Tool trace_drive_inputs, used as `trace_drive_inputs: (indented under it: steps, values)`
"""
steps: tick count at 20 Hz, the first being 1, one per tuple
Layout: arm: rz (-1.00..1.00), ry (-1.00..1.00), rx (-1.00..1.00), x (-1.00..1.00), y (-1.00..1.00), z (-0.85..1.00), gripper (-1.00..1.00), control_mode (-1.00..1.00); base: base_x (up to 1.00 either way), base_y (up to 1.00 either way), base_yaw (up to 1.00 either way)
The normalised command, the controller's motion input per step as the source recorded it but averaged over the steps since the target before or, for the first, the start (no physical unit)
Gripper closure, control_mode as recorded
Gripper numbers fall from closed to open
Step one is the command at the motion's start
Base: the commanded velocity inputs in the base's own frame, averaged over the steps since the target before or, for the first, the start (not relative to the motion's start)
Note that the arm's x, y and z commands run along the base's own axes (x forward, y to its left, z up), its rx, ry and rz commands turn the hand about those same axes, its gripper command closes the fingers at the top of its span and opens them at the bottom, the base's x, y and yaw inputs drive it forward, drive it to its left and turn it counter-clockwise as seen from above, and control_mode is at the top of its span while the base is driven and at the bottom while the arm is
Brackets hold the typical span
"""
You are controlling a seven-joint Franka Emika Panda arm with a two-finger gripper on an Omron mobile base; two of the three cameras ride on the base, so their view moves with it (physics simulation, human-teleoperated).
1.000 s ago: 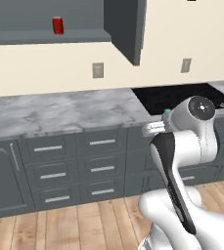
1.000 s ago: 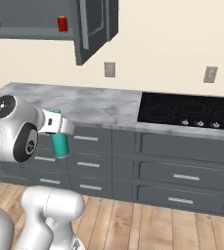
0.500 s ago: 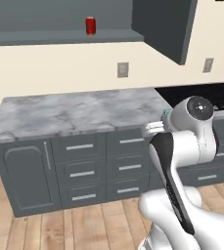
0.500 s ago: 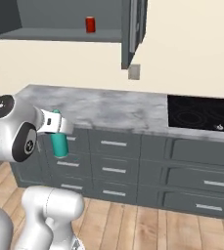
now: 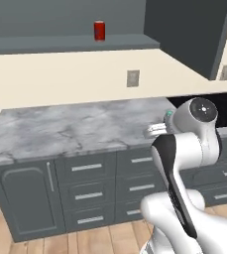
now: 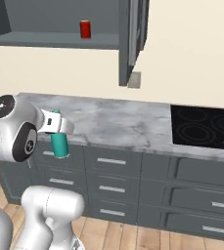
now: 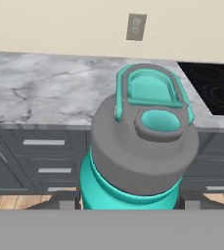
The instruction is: Sort all alcoholic drinks to one cabinet, and non-alcoholic drinks to the other.
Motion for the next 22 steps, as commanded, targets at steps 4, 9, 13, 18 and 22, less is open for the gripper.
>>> trace_drive_inputs:
  steps: [4,9,13,18,22]
  values:
    - [0.0,0.0,0.0,0.0,0.0,0.0,1.0,1.0,0.66,0.25,0.0]
    - [0.0,0.0,0.0,0.0,0.0,0.0,1.0,1.0,0.41,0.43,0.0]
    - [0.0,0.0,0.0,0.0,0.0,0.0,1.0,1.0,0.4,0.53,0.0]
    - [0.0,0.0,0.0,0.0,0.0,0.0,1.0,1.0,0.3,0.4,0.0]
    - [0.0,0.0,0.0,0.0,0.0,0.0,1.0,1.0,0.09,0.28,0.0]
